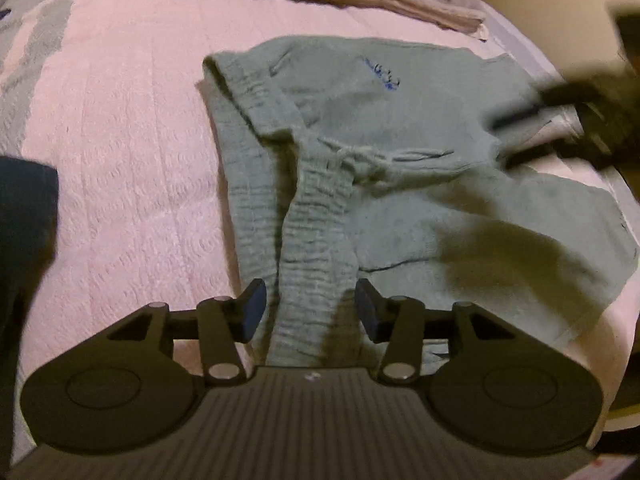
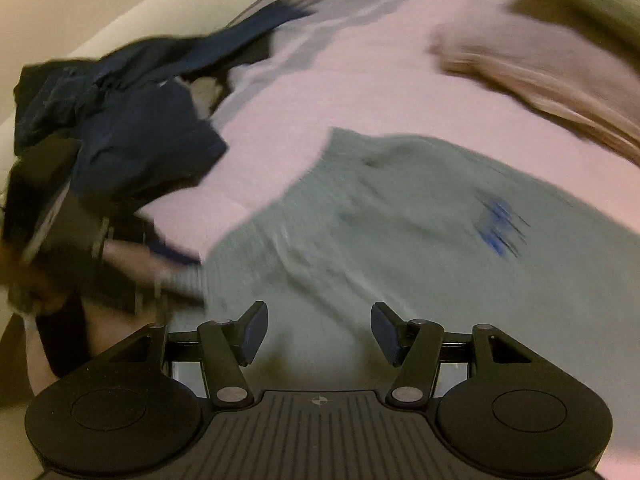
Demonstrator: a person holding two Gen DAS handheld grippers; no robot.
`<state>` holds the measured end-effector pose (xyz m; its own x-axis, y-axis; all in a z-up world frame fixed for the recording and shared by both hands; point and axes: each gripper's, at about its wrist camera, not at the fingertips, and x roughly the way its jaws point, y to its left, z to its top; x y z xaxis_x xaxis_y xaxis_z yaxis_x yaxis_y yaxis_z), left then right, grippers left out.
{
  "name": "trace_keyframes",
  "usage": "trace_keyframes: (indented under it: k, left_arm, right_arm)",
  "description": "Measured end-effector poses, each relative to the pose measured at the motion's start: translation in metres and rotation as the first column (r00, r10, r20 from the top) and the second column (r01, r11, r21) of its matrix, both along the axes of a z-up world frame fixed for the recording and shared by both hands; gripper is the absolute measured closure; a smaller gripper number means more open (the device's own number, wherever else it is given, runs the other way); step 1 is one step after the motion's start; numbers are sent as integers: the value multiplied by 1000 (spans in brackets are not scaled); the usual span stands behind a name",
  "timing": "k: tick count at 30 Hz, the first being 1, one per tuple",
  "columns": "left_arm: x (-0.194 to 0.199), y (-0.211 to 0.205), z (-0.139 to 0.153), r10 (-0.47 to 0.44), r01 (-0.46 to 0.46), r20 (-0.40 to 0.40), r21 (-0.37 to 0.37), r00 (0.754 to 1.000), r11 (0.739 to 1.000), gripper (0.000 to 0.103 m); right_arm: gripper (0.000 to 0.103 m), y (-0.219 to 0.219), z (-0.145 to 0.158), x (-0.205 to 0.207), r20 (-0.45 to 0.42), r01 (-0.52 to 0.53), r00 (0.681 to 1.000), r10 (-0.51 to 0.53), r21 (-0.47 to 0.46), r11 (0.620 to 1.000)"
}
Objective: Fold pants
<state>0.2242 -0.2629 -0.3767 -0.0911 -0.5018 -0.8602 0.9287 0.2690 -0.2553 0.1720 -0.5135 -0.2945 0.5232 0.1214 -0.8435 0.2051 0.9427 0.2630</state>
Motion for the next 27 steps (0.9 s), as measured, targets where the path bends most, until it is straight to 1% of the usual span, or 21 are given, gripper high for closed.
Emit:
trace_keyframes:
  k: [2,3,4,5,7,9,10,12,13,14,15,16,17,19,21,24,25,27]
  left_arm:
    - [-5,3,-5,15,-15,-23,28,1000,1000,62]
    - [-11,5,-5,22,-22,-4,32,1000,999,63]
    - [-16,8,-3,25,-26,12,25,1000,999,65]
    - [-19,11,-1,35,-35,6,20,999,999,69]
    - [-22,20,7,71,-72,-4,-6,997,997,70]
    - [-27,26,14,93,-93,-11,-29,996,995,71]
    - [-28,29,16,105,-105,-15,-39,994,994,72]
    - [-29,32,17,115,-116,-22,-54,993,992,74]
    - [-28,33,17,120,-121,-29,-59,992,991,77]
    - [-26,34,17,128,-130,-37,-65,991,989,89]
    - [-24,35,18,138,-141,-48,-70,989,987,89]
    - [-21,36,17,140,-144,-56,-79,989,986,89]
    - [-19,37,16,141,-146,-62,-81,988,986,89]
    - [-17,38,12,133,-138,-68,-86,989,987,89]
    - [-18,39,13,122,-128,-66,-95,990,987,89]
    - [-17,47,19,129,-137,-69,-120,989,983,89]
    - [-19,52,23,137,-145,-68,-130,988,981,91]
    - [-17,58,23,165,-174,-76,-135,983,975,93]
  right_arm:
    - [43,-10,-12,42,-20,-13,1000,14,16,1000]
    - [41,-13,-18,61,-27,-4,1000,4,27,1000]
    - [37,-15,-24,71,-39,4,999,-2,44,999]
    - [35,-14,-31,83,-60,16,998,-13,44,999]
    - [34,-5,-42,98,-96,24,995,-22,14,1000]
    - [34,9,-56,107,-160,13,987,-26,-80,997]
    - [34,12,-62,109,-187,11,982,-32,-110,994]
    - [36,12,-73,110,-216,29,975,-56,-124,992]
    - [51,10,-74,109,-221,44,973,-67,-111,993]
    - [75,7,-74,109,-223,54,972,-71,-82,995]
    - [80,6,-74,108,-228,69,970,-81,-59,996]
    - [91,6,-71,108,-236,85,967,-99,-72,994]
    - [102,8,-68,109,-231,76,968,-96,-92,993]
    - [103,12,-63,108,-224,65,971,-87,-103,993]
    - [103,14,-53,108,-199,77,976,-92,-85,993]
    - [103,28,-33,123,-164,63,984,-75,-78,995]
    - [103,32,-32,130,-164,58,984,-69,-74,996]
    - [103,38,-42,143,-178,48,982,-60,-70,996]
